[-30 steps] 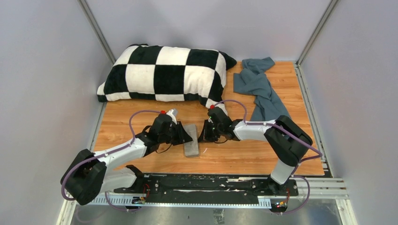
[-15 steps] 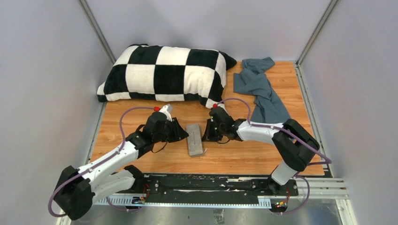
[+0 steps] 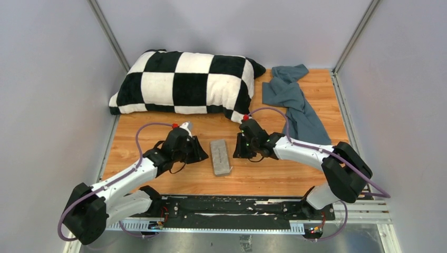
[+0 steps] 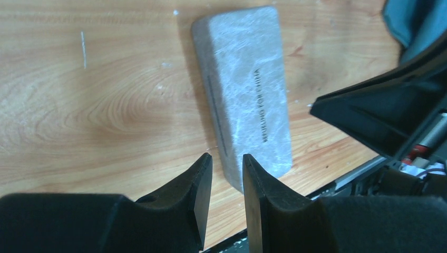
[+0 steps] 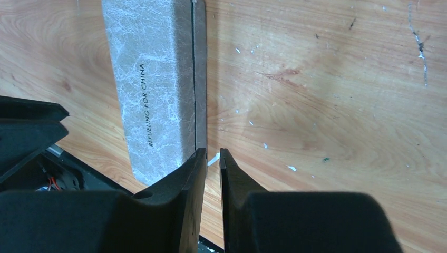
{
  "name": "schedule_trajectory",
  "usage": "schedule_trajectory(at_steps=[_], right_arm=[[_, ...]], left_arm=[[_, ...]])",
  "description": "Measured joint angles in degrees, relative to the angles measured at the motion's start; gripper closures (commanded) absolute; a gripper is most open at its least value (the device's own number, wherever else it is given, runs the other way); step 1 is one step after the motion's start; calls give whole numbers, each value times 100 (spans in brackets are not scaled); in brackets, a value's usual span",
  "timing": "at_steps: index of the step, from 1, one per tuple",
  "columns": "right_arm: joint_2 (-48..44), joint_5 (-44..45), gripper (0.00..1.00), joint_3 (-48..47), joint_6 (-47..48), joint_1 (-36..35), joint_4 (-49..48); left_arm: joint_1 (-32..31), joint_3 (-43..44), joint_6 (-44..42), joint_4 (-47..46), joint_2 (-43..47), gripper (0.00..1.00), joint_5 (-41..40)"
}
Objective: Organize the sunglasses
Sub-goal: Close the sunglasses case at the center of the board.
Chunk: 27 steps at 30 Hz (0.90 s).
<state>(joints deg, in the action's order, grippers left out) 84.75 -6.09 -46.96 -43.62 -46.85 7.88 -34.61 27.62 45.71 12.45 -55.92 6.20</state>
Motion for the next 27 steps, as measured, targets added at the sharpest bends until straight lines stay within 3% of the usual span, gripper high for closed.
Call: schedule_trajectory(at_steps=[17,27], right_arm=[[855,2,85,-400,262,-595,153],[157,267,84,-122,507,-402,354]], left_arm=[[-153,-26,-4,-675,-1626,67,407],[-297,352,-232,-269,-1174,64,160]])
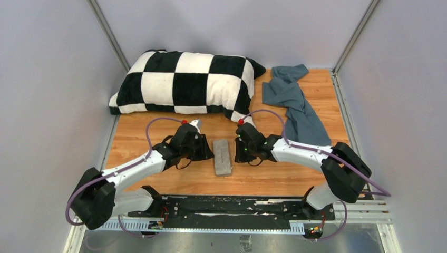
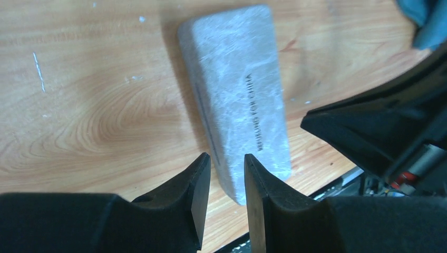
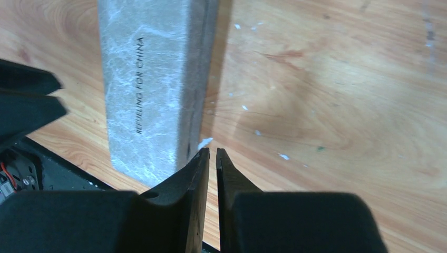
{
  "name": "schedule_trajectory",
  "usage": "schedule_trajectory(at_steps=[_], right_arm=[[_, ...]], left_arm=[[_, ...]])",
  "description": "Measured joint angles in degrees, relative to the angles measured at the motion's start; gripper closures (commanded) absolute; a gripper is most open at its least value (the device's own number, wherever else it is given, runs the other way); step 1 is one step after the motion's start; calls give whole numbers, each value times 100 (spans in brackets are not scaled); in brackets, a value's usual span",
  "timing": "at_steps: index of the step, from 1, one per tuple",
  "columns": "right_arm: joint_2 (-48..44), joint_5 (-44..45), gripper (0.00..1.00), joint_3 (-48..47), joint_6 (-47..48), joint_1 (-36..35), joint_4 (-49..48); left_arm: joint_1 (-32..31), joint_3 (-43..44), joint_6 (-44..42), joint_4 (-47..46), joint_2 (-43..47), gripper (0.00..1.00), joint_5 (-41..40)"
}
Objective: Organize the sunglasses
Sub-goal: Close the sunglasses case at the center of the board, then reset both arms
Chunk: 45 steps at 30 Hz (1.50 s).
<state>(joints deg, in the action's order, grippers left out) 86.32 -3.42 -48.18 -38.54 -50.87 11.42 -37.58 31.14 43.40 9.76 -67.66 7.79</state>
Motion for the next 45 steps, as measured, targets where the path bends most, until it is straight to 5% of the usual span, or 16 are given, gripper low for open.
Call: schedule_trajectory(at_steps=[12,26,29,33,39,45], right_arm=[[-396,-223,83,142,87,122,-133],[444,-297,84,-297,144,-192,-487],[374,-243,78,-299,153,-192,-402],[-66,160,54,-378,297,-192,243],[-1311,1600,36,-1154,844,-192,1102],[-2695,3486,31,-1543,1488,-149,1700]], left_arm=[[-7,111,-31,116,516,64,-94],[-7,-109,72,245,723,64,-181],[-7,-177,81,352,879,63,-219],[-7,-179,74,579,1213,61,-363],[-7,243,-83,1392,1847,56,-833],[-11,1086,-326,2138,2734,51,-1665]])
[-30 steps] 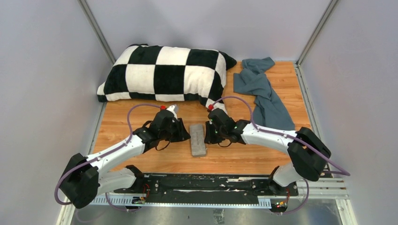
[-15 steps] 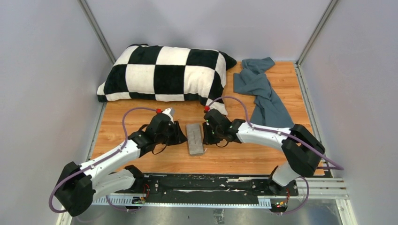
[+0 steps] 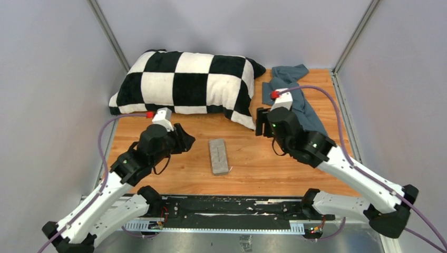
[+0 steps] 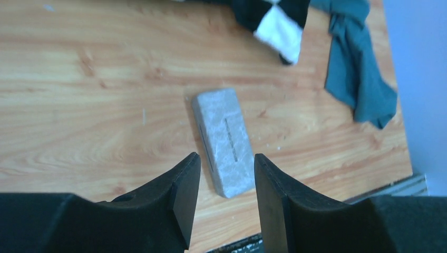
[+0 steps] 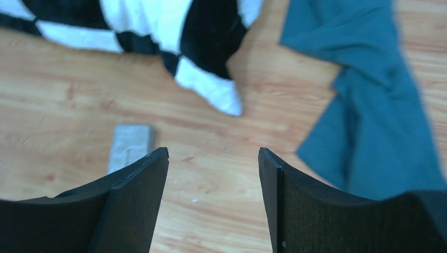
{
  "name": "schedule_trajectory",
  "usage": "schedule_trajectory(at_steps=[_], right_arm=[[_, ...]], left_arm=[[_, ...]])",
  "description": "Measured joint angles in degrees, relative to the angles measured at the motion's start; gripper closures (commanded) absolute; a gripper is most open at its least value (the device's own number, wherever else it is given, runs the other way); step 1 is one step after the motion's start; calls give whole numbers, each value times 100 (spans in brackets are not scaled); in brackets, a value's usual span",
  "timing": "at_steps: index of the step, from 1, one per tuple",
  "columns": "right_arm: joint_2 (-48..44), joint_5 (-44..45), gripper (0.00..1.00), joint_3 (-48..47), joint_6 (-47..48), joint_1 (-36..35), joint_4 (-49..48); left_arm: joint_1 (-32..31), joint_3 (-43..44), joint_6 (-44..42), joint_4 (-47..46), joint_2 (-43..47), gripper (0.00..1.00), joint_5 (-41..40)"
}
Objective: Organize the sunglasses
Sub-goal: Reset both arms
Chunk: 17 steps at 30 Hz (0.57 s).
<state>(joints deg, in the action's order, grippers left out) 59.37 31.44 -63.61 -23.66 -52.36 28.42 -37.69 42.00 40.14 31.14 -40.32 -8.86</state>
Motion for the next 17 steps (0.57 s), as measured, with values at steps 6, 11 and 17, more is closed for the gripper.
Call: schedule_trajectory(at_steps=[6,11,17], right_arm=[[-890,1069,30,380,186,17,205],[-1517,1567,31,1263,-101,35,393],[-1659,1687,31,1718,-535,42,616]], left_arm=[[-2,286,-140,415,1049,41,-894],[0,31,-55,544,1980,37,-1537],[0,-348,105,817,2511,36,-1917]])
